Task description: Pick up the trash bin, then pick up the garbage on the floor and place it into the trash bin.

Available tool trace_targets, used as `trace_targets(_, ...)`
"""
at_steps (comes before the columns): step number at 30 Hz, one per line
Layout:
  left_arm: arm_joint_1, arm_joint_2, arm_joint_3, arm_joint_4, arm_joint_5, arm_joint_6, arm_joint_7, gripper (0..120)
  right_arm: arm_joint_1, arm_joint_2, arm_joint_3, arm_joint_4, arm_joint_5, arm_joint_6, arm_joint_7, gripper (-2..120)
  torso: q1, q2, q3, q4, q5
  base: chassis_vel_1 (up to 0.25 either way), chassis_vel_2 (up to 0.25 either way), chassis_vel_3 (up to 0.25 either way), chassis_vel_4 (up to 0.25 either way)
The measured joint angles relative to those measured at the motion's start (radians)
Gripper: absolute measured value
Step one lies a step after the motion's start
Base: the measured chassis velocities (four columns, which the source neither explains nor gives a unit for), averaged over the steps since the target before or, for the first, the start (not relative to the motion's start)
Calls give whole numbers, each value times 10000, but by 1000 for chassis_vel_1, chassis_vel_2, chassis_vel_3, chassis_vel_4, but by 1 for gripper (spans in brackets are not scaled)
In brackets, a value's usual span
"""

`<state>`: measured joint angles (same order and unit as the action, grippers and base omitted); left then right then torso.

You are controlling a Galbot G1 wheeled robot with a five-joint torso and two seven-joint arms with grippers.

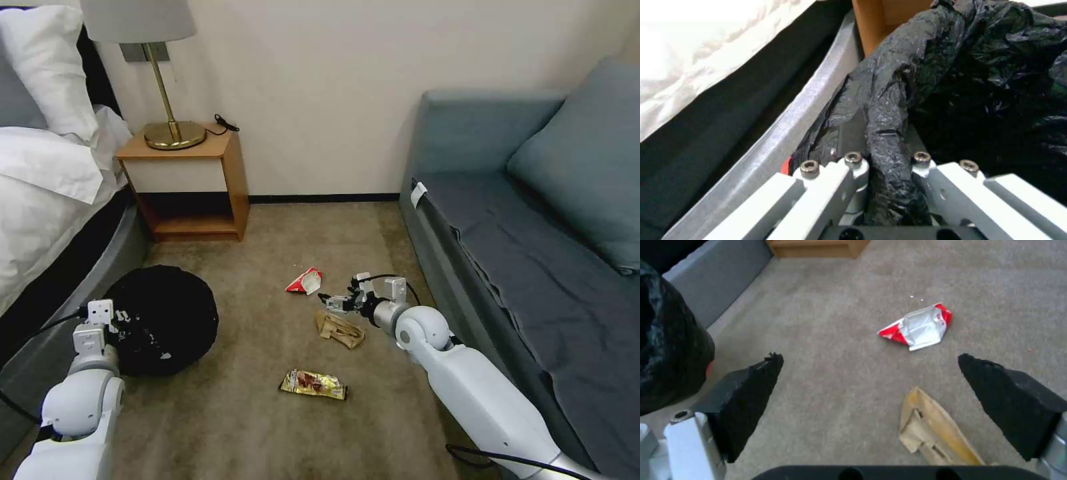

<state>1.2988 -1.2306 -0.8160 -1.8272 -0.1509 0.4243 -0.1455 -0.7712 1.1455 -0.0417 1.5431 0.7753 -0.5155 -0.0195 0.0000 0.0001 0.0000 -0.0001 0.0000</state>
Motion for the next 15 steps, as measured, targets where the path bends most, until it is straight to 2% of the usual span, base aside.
trace_targets(15, 30, 101, 4, 54, -48, -90, 40, 4, 311, 171, -366, -286, -103, 3, -17, 100, 0, 0, 0, 0, 0, -88, 85, 84, -85)
